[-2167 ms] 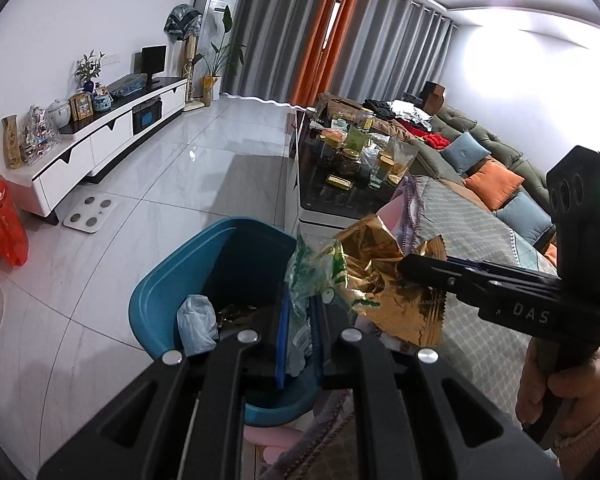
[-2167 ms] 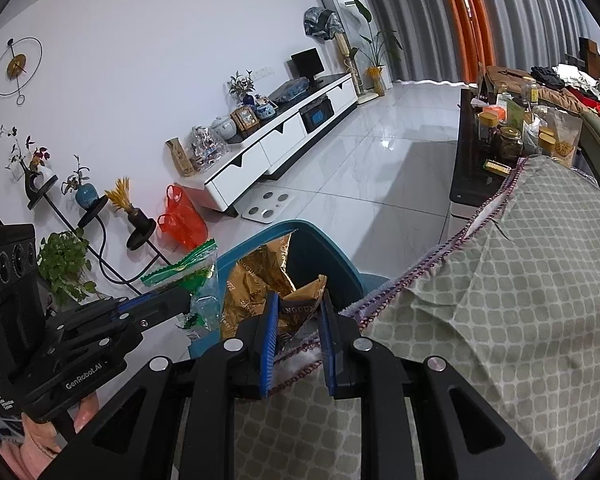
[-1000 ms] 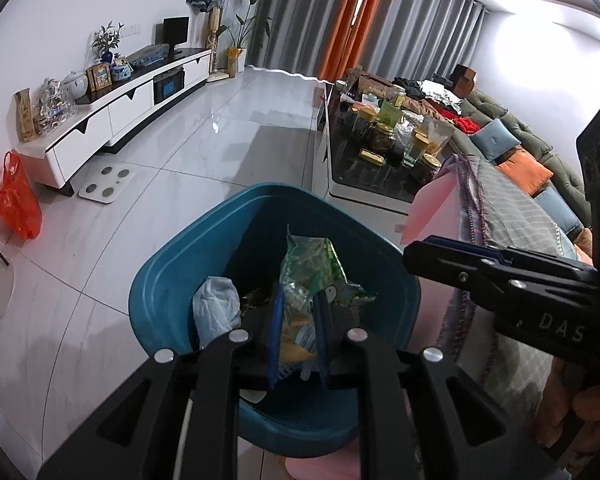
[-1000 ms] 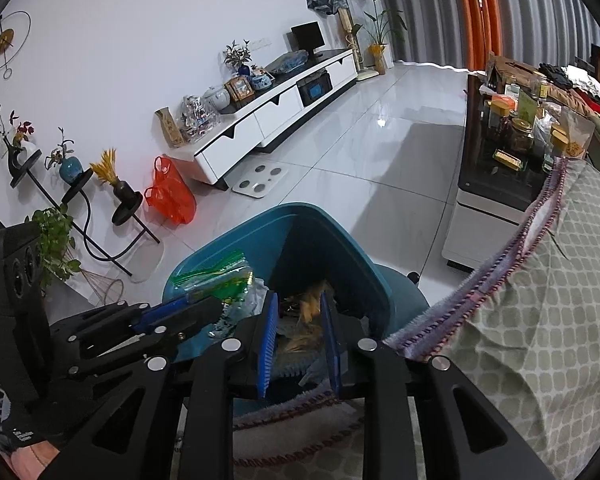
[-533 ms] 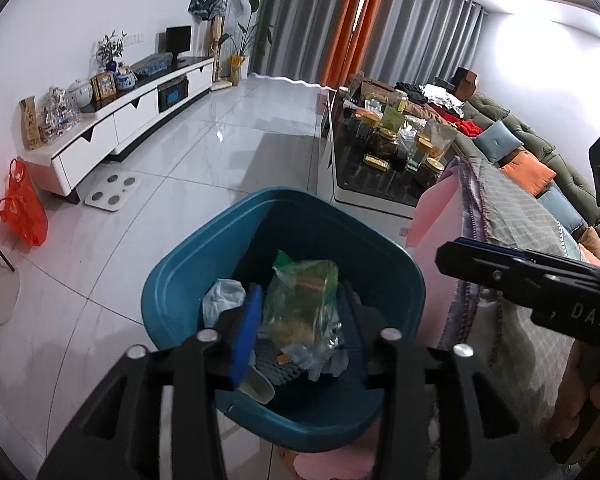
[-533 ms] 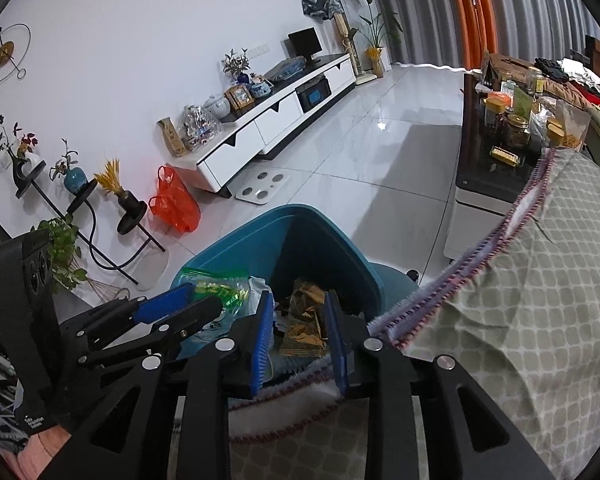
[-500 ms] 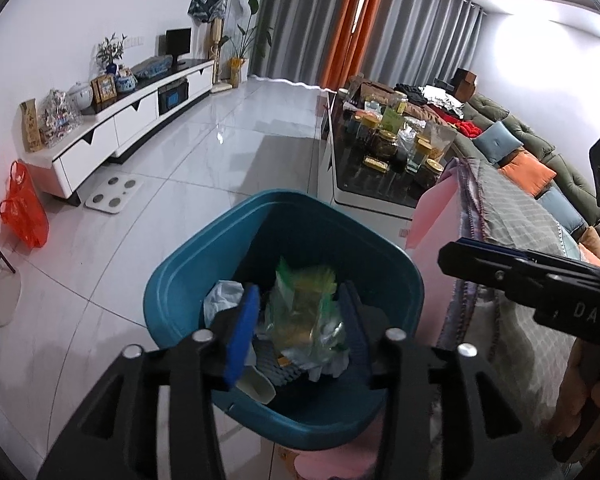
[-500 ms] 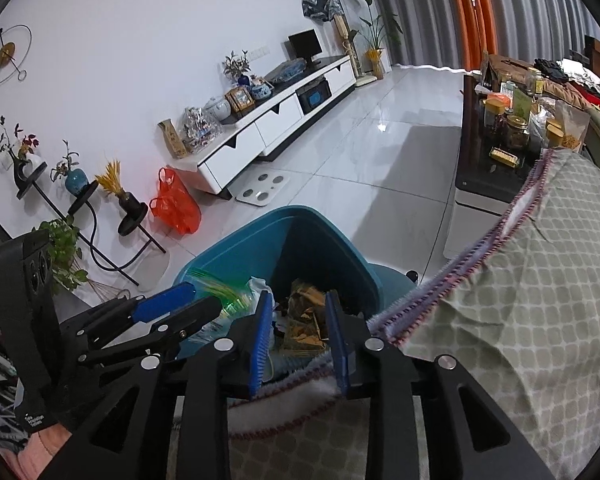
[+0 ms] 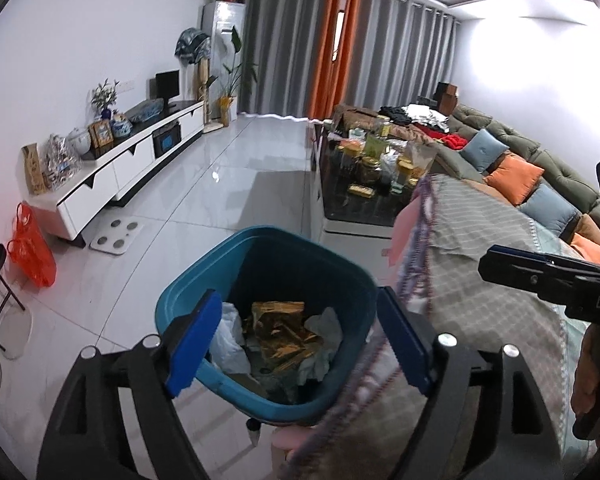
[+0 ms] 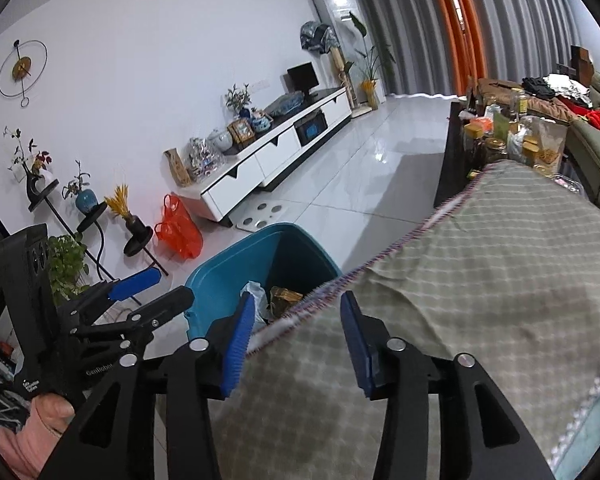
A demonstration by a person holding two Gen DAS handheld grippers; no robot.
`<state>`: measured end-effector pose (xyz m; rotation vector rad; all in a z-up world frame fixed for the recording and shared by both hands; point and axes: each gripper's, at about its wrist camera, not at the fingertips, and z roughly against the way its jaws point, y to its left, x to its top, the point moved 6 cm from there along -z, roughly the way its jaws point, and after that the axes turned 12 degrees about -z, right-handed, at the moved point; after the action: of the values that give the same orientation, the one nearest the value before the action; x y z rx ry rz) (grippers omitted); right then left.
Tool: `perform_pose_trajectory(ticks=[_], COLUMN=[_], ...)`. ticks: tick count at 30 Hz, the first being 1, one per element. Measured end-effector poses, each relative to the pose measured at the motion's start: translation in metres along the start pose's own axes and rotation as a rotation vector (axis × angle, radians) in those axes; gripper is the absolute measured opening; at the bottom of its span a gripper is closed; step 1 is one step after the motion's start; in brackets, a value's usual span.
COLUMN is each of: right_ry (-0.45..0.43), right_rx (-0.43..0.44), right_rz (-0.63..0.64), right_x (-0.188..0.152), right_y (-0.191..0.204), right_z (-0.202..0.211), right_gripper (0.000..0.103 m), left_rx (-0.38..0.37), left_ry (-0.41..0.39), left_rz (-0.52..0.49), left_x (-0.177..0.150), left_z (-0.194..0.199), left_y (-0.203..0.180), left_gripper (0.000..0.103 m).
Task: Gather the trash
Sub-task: 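Move both open tools back over the table toward the orange peel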
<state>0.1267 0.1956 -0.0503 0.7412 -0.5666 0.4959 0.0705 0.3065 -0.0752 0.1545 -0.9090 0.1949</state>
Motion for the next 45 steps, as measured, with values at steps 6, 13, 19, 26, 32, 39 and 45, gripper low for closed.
perform_pose_trajectory(ticks=[6,13,19,26,32,39,45], right_ry=[-0.055,-0.107,-0.143,-0.196,-0.236,-0.285,-0.312], right_rx=[-0.017,-0.079,-0.158,-0.233,-0.311,-0.401,-0.462], right_rz=[-0.018,-0.046,-0.083,-0.135,-0.182,-0.273,-0.332], right_x=[-0.004,-0.019,-0.033,-0.043,-0.052,-0.053,-0.051], right_y=[-0.021,-0.057,-0.094,-0.132,-0.174,-0.232,-0.273], right_z=[0.038,0.085,0.126,0.171,0.207,0.243,0.265], right_gripper=[0.052,0.059,0.064,0.064,0.064,0.064,0.064], left_rx=[-0.055,-0.107,-0.171,-0.253,-0.364,-0.503,-0.613], left_ry=[-0.056,-0.095,-0.105,-0.107,-0.093,-0.074,-0.047], left_rz=[-0.058,-0.124,-0.179,-0.234,-0.295,-0.384,-0.452], left_x=[0.012,0.021,0.025,0.028,0.024,0.017,0.01], left_z=[0.019,0.03,0.033,0.033,0.031,0.033,0.03], left_y=[-0.043,-0.094,-0.137,-0.19,-0.244,-0.314,-0.374], left_gripper=[0.094,0.1,0.1,0.1,0.1,0.1,0.1])
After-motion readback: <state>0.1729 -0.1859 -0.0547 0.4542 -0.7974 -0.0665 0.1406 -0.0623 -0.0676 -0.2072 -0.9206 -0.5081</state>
